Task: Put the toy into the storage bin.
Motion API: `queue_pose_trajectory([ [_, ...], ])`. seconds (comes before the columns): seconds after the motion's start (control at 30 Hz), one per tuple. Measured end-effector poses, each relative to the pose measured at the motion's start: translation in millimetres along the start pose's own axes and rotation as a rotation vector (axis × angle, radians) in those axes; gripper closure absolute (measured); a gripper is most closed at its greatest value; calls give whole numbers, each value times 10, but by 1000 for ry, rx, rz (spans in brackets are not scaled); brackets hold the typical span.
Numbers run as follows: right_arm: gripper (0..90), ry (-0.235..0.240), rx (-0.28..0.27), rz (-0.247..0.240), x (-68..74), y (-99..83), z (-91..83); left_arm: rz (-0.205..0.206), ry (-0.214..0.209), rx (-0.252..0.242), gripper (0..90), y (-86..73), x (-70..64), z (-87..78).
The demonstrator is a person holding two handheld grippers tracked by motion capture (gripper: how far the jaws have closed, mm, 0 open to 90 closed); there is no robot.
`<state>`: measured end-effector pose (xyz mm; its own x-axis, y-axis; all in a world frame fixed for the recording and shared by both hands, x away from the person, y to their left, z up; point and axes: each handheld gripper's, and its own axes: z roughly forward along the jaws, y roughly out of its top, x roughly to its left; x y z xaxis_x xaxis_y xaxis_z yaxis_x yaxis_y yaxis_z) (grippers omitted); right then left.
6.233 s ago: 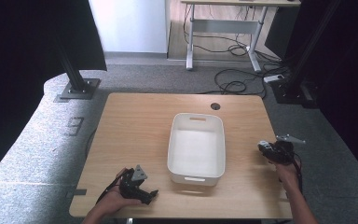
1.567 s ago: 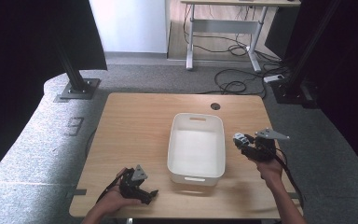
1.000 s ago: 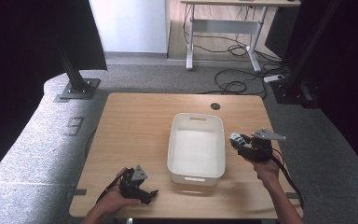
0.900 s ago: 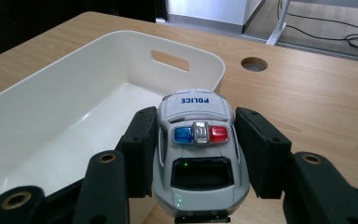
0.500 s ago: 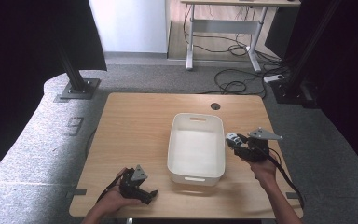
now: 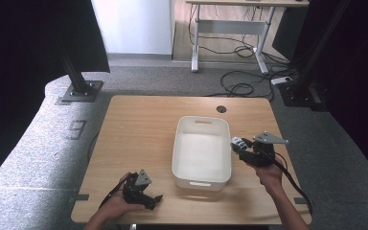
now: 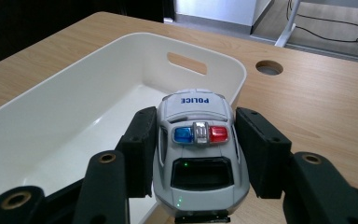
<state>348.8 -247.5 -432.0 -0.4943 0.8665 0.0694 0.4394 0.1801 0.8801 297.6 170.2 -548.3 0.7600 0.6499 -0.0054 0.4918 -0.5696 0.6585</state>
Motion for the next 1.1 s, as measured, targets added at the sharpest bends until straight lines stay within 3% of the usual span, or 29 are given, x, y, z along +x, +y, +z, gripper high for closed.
queue_pose_trajectory([
  [0.23, 501, 14, -5, -26, 101, 36, 4, -1, 1, 1, 0, 1, -2, -1],
  [1.1, 502, 53, 10, -40, 353, 135, 202, -2, 2, 1, 0, -1, -3, -2],
])
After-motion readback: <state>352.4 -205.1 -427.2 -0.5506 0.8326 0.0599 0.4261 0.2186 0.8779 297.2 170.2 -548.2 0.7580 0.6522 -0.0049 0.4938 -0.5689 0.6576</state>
